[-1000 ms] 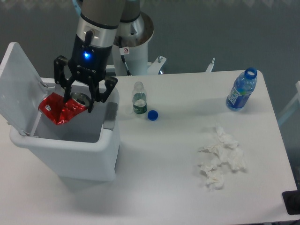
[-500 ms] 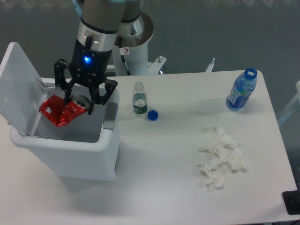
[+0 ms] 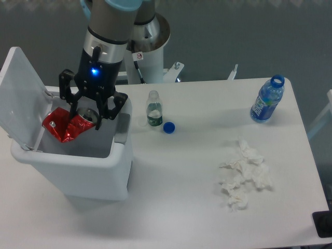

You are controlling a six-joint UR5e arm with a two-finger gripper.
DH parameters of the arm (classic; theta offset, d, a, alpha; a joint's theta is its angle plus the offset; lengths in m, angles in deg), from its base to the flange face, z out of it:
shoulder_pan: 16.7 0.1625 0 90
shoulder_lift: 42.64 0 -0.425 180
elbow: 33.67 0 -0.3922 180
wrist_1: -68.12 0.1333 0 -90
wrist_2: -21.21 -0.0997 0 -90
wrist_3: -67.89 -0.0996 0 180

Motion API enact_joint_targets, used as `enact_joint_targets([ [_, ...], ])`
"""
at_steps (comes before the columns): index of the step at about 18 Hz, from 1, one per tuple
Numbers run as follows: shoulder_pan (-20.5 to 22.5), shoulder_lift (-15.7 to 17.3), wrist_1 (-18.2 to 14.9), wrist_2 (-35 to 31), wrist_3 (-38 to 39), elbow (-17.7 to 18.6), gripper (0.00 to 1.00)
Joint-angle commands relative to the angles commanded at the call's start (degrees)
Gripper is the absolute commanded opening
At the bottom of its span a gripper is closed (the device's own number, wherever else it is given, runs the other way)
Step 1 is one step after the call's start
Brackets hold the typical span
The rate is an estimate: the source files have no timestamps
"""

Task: Place the cans in the trash can

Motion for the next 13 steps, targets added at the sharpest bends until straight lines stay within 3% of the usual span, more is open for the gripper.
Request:
enact_joint_targets([
  [13,0.0,0.0,0.0,-0.1,-0.1,0.8,0.64],
])
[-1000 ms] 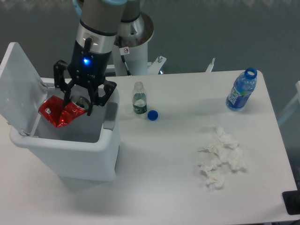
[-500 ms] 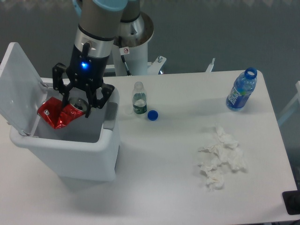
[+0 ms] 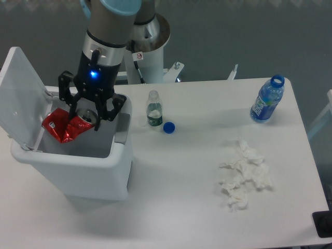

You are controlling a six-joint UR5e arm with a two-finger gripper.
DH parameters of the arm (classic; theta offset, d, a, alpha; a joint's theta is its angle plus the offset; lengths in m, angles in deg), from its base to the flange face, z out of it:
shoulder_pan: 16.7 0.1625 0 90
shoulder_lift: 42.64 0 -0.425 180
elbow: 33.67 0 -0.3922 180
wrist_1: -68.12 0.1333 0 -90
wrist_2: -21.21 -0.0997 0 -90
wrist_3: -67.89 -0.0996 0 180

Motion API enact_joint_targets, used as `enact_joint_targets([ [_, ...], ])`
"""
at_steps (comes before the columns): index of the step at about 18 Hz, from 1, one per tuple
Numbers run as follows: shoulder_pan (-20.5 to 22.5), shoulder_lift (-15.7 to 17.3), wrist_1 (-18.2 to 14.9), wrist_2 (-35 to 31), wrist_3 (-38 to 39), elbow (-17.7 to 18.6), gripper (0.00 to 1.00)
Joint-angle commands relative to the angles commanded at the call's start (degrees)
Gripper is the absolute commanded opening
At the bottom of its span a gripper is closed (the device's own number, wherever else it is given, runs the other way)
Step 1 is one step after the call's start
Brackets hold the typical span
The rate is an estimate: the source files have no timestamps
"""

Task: Place the cans in the trash can

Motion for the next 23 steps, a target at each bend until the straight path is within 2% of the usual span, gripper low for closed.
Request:
enact_joint_targets([
  [3,0.0,-0.1,0.0,0.0,-0.2,-0.1,0.71],
  [5,0.0,0.0,0.0,0.0,-0.7,-0.1,0.9],
  [9,0.1,0.4,0.0,0.0,-1.0,-0.4,0.92],
  [13,0.9,2.5,-0.3,0.2,-0.8,-1.8,0.92],
  [14,1.8,3.3,-0.3,0.2,-0.9,-1.8,0.92],
  [16,4.4,4.6,-0.3,0.2,-1.1,-1.8,0.99],
  [20,9.0,5.4,0.2,0.1,-1.8,-1.8,1.0],
  [23,11.5,5.3,1.0,-1.8,-6.0,-1.8,1.0],
])
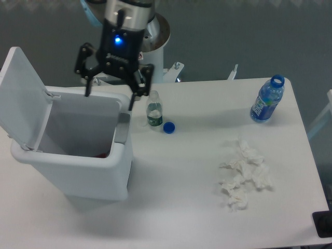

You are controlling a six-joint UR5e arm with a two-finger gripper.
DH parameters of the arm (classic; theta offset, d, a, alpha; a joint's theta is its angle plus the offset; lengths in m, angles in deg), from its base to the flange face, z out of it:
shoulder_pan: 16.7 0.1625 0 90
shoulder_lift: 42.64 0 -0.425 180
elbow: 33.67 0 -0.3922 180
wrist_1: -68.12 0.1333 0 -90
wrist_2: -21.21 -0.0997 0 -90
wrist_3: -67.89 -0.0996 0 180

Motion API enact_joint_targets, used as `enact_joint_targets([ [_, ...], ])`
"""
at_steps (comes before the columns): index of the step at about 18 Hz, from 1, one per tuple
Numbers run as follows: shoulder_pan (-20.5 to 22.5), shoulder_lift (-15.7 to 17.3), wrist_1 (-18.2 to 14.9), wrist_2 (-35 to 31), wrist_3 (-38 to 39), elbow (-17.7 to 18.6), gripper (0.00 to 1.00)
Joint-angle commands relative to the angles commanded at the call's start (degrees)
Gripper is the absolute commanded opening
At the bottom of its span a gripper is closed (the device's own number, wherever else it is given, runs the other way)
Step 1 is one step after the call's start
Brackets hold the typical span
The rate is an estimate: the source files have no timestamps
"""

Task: Place the cans in the trash can

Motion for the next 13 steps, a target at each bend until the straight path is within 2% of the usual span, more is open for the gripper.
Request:
enact_joint_targets([
  [5,0.3,-1.8,0.1,-14.5,-15.0,0.3,1.0],
  [8,0.5,-3.3,0.1,-17.2,-20.3,0.4,1.0],
  [13,1.2,-5.7,1.6,-22.1,-23.2,0.7,1.0],
])
